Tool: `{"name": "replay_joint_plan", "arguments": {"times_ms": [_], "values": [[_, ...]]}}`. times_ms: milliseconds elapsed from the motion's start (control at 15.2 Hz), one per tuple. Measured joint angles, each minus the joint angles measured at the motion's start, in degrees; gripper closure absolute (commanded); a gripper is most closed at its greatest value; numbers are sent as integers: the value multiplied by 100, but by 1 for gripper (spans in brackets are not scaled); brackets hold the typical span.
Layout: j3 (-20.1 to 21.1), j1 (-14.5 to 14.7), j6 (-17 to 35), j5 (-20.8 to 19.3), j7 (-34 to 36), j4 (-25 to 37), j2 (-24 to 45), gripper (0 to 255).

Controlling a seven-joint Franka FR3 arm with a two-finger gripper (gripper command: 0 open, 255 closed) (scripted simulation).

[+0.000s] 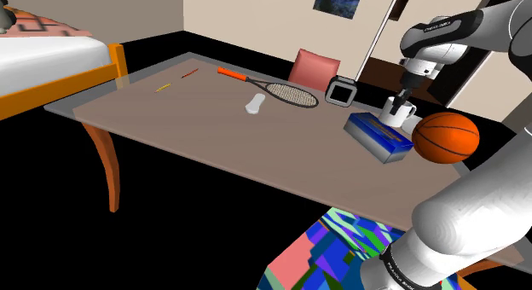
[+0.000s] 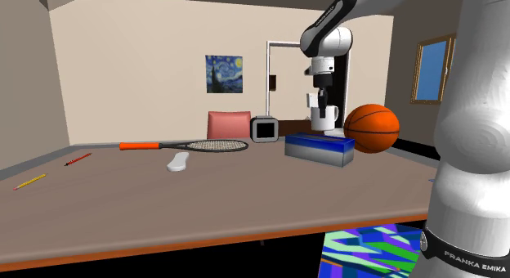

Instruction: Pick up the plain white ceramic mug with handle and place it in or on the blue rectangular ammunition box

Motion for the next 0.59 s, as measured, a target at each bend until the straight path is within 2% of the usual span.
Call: {"name": "replay_joint_plan", "arguments": {"times_ms": [330,594], "values": [[-12,-12,354,31,-16,-284,77,255],[-15,-15,414,45,-25,-314,109,255]]}}
